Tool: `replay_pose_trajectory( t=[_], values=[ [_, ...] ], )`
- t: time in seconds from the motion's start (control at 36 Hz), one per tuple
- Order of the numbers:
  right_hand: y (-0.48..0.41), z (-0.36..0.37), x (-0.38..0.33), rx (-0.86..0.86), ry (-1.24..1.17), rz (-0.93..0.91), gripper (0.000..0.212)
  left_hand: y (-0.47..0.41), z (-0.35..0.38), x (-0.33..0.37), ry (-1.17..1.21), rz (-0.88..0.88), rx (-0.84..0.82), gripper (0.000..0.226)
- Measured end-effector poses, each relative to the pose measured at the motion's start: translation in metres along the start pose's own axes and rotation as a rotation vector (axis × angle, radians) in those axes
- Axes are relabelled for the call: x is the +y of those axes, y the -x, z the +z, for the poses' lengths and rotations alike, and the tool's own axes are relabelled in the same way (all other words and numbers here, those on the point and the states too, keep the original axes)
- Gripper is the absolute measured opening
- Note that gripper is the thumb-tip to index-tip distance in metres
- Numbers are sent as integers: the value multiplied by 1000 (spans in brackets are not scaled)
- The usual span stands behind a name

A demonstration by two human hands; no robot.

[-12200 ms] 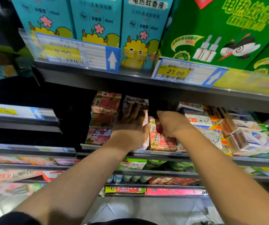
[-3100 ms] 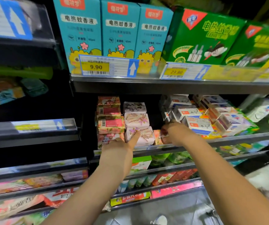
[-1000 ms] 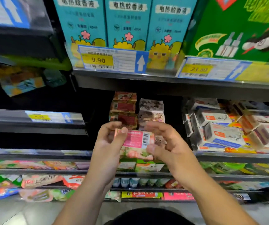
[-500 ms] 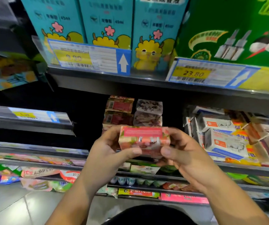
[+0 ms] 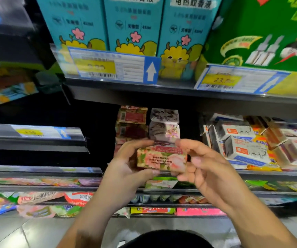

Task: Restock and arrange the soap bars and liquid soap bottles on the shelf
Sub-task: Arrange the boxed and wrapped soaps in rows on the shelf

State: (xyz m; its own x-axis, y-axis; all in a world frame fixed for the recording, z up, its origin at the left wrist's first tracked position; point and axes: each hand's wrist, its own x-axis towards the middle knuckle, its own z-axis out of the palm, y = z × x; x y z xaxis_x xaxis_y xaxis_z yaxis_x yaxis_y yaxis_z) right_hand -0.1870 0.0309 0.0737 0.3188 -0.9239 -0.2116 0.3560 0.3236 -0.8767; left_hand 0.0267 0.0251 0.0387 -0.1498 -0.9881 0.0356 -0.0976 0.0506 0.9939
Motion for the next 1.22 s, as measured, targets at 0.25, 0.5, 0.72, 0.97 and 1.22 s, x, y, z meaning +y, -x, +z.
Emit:
replay_pose_trajectory(
  t=[0.25, 0.5, 0.72, 0.97, 1.22],
  values=[
    [17, 31, 15, 263, 519, -87, 44, 7, -17, -10, 191, -106, -109, 57],
    [48, 31, 41, 436, 404, -258, 42, 19, -2, -5, 73, -157, -406, 47],
    [88, 13, 46, 555, 531, -389, 44, 18, 22, -5, 92, -103, -471, 52],
    [120, -17, 45, 600, 637, -310, 64, 15, 71, 21, 225, 52, -385, 55],
    [140, -56, 43, 526, 544, -94, 62, 31, 156, 45, 46, 118, -439, 60]
  ],
)
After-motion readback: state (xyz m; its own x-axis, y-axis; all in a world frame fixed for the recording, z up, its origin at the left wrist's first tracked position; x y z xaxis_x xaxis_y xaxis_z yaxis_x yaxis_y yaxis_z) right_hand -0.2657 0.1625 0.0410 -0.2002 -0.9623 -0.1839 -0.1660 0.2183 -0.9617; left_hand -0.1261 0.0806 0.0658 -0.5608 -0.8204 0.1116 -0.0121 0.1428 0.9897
